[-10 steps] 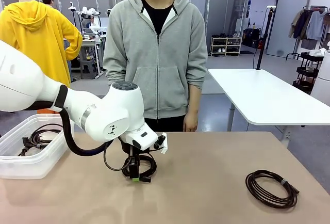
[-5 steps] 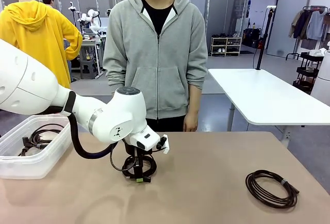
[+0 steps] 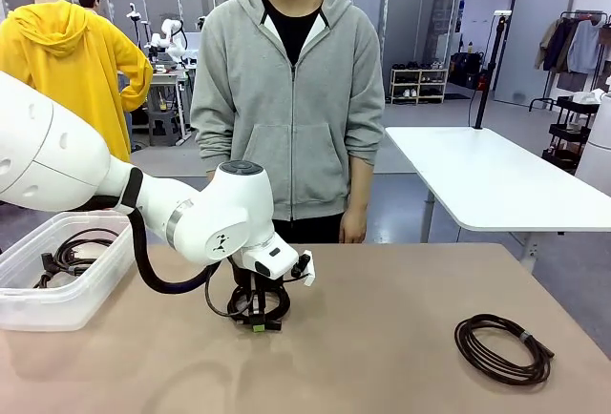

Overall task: Organize and store the cables.
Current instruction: Place the USB Extension Cable into the Organizing box.

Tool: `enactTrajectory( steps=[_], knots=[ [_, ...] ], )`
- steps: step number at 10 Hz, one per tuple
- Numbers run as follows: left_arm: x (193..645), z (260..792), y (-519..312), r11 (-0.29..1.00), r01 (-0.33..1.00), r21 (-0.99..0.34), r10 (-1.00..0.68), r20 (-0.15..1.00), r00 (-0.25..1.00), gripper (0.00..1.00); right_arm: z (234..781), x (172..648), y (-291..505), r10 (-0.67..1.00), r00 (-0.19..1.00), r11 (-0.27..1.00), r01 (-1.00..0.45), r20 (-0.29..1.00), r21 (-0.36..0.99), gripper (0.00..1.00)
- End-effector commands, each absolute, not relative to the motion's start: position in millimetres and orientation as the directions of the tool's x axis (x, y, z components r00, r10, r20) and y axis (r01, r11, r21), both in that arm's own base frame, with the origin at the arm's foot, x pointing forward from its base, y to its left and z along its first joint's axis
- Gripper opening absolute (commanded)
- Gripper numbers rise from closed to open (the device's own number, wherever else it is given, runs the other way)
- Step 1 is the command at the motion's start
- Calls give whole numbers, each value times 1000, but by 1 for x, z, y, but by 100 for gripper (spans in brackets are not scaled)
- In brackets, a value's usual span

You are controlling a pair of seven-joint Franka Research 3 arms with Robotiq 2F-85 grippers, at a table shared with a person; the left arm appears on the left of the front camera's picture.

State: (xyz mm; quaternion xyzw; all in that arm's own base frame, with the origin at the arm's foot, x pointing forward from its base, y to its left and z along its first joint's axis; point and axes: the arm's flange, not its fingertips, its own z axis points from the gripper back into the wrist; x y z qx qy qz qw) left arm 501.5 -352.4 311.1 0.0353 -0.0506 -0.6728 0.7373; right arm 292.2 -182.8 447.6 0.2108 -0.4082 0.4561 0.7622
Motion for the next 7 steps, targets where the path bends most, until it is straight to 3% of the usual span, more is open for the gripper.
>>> enactTrajectory(
  steps=[1,5,7],
  knots=[
    [501,322,-352,115,987,116,-993,12,114,0,448,293,-185,521,239,492,-868,820,-60,100],
    [479,377,-347,78,981,177,-997,-8,81,0,448,293,-185,521,239,492,-868,820,-60,100],
    [455,421,-347,-2,960,281,-1000,-24,5,5,448,293,-185,521,239,492,-868,820,-60,100]
  ],
)
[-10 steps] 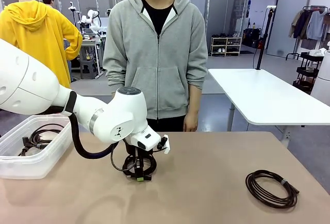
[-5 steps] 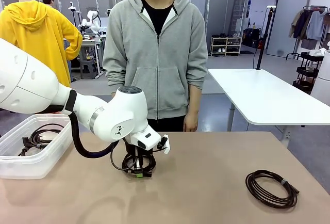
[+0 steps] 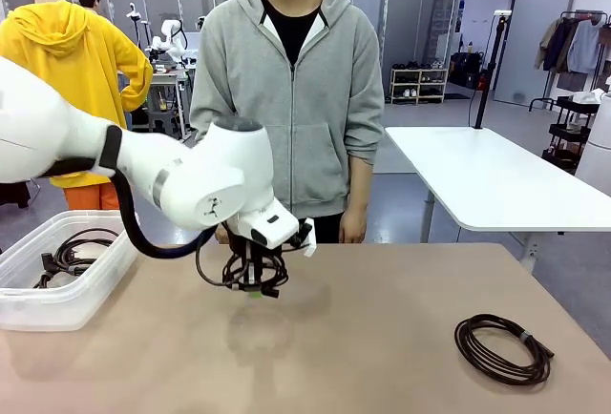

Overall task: Organize and store the cables.
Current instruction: Place the USB Extension Cable into the Organizing box.

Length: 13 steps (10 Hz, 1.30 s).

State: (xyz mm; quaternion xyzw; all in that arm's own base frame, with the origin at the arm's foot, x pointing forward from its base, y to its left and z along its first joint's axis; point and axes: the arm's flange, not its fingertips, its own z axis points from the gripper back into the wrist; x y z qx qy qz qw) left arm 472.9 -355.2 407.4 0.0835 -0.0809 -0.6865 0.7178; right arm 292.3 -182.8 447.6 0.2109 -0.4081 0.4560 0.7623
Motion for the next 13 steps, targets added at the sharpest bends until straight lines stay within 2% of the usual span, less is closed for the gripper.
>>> enactTrajectory(
  steps=[1,3,4,8,9,11,13],
  knots=[
    [447,430,-352,-46,954,296,-999,-11,-44,5,448,293,-185,521,239,492,-868,820,-60,100],
    [436,438,-380,-105,931,349,-992,-105,-72,5,448,293,-185,521,239,492,-868,820,-60,100],
    [447,443,-364,-30,954,297,-1000,-7,-30,5,448,293,-185,521,239,492,-868,820,-60,100],
    [447,443,-364,-30,954,297,-1000,-7,-30,5,448,293,-185,521,239,492,-868,820,-60,100],
    [447,440,-364,-42,952,303,-999,-32,-34,18,448,293,-185,521,239,492,-868,820,-60,100],
    [472,462,-290,-83,963,257,-997,-29,-78,18,448,293,-185,521,239,492,-868,820,-60,100],
    [470,492,-207,-76,934,349,-996,22,-89,18,448,293,-185,521,239,492,-868,820,-60,100]
  ],
)
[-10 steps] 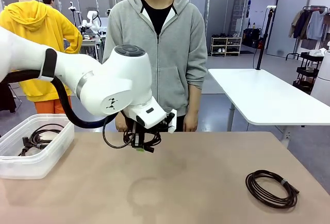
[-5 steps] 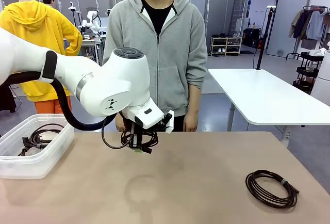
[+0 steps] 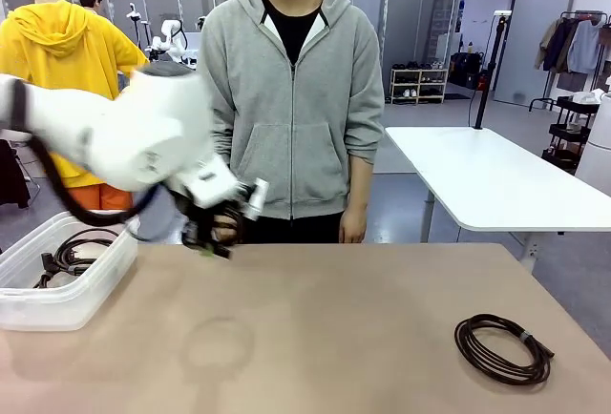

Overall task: Organize and store the cables.
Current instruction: Place the USB Extension Cable into the Organizing box.

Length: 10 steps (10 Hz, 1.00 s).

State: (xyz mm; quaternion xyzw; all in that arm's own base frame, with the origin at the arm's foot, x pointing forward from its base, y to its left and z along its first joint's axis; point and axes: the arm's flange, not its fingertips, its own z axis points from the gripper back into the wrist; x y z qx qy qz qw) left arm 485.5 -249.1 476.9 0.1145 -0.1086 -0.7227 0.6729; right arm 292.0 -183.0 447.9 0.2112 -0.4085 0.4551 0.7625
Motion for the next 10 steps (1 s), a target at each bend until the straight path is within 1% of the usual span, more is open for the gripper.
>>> enactTrajectory(
  steps=[1,2,3,4,5,6,7,8,9,10],
  knots=[
    [469,499,-166,-37,915,403,-996,58,-66,18,448,293,-185,521,239,492,-868,820,-60,100],
    [467,502,-124,32,888,458,-999,54,8,18,448,293,-185,521,239,492,-868,820,-60,100],
    [465,505,-77,90,880,467,-995,87,55,18,448,293,-185,521,239,492,-868,820,-60,100],
    [462,507,-21,86,890,449,-993,113,39,18,448,293,-185,521,239,492,-868,820,-60,100],
    [462,503,17,128,894,429,-988,133,78,18,448,293,-185,521,239,492,-868,820,-60,100],
    [463,497,45,182,895,408,-982,130,141,18,448,293,-185,521,239,492,-868,820,-60,100],
    [467,490,65,221,885,410,-973,149,174,18,448,293,-185,521,239,492,-868,820,-60,100],
    [477,481,80,253,868,428,-964,193,185,18,448,293,-185,521,239,492,-868,820,-60,100],
    [489,472,89,276,876,396,-959,178,222,18,448,293,-185,521,239,492,-868,820,-60,100],
    [498,464,94,301,876,376,-951,188,246,18,448,293,-185,521,239,492,-868,820,-60,100]
  ],
)
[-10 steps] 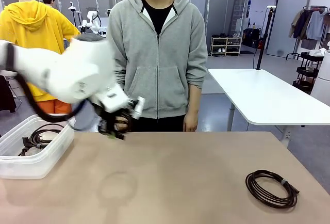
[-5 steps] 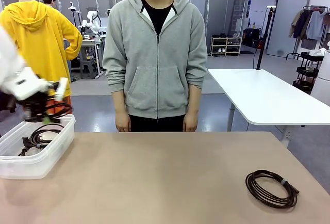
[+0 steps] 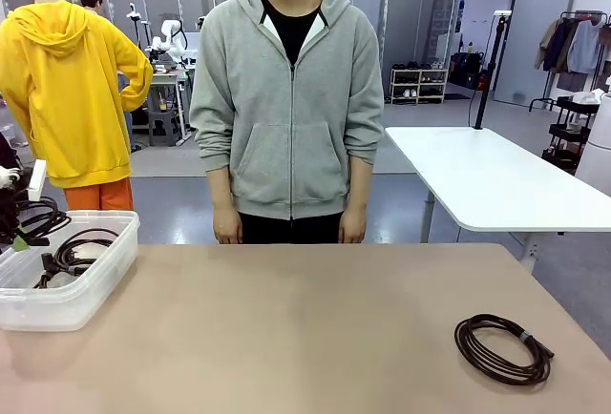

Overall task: Organize and store the cables.
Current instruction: Place the USB Extension Cable into the Organizing box.

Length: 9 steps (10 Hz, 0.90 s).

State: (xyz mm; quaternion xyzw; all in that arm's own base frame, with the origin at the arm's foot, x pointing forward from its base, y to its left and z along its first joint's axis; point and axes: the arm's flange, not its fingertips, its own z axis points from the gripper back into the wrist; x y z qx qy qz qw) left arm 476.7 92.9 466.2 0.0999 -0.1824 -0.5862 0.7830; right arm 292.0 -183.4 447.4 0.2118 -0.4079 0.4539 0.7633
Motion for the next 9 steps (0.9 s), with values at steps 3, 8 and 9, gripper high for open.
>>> enactTrajectory(
  steps=[3,8,9],
  knots=[
    [524,448,96,378,868,323,-919,246,309,18,448,293,-185,521,239,492,-868,820,-60,100],
    [540,428,92,399,878,265,-913,208,352,69,448,293,-185,521,239,492,-868,820,-60,100],
    [541,427,92,393,881,264,-916,195,351,85,448,293,-185,521,239,492,-868,820,-60,100]
  ],
)
